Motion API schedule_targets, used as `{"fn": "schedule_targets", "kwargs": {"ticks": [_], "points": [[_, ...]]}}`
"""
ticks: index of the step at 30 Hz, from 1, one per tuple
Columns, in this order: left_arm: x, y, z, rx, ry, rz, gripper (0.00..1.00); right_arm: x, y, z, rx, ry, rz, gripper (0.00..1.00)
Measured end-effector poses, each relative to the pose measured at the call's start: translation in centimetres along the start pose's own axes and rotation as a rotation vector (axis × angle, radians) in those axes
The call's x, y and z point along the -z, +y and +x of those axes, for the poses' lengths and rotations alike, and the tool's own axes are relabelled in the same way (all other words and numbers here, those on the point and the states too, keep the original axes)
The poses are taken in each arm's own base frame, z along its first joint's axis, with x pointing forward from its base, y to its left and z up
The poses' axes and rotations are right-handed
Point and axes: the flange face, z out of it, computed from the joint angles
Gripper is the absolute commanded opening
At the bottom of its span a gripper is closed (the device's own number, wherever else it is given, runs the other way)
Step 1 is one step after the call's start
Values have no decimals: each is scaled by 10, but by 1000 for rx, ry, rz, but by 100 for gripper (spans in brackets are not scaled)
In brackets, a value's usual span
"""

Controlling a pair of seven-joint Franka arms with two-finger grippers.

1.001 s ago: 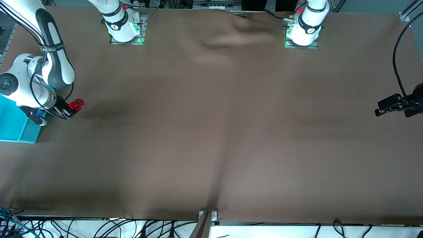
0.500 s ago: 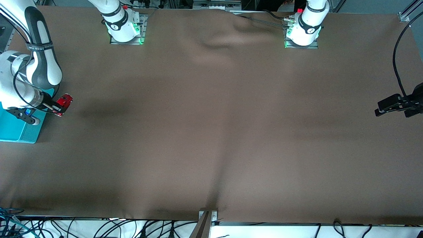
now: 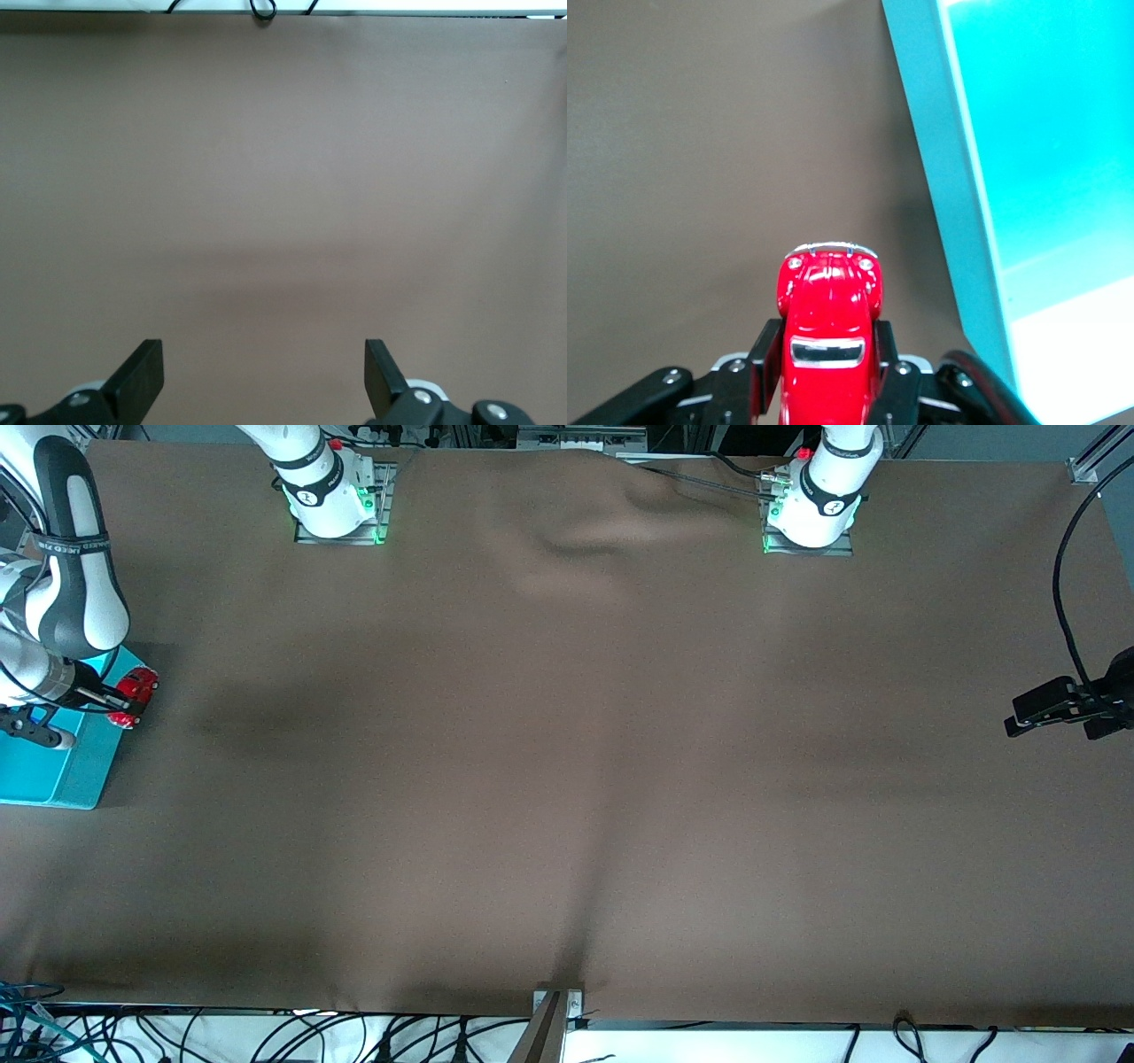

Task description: Wind red beetle toy and store in blue box

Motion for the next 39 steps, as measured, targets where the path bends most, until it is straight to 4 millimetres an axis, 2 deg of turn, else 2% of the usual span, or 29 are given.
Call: {"fn": "schedule_targets", "kwargs": {"ticks": [5,9,14,27,33,39], "points": [[0,0,0,0,0,0,100,9,36,3,58,19,-15,0],[0,0,0,0,0,0,100,15,55,6,86,32,-25,0],[0,0,0,0,0,0,100,18,67,8,122,37,-35,0],[0,0,0,0,0,0,100,8,105,8,212,19,-57,0],[0,0,0,0,0,0,100,10,128,12,231,25,-71,0],[0,0,0,0,0,0,100,6,140,19,220,31,-84,0]]}}
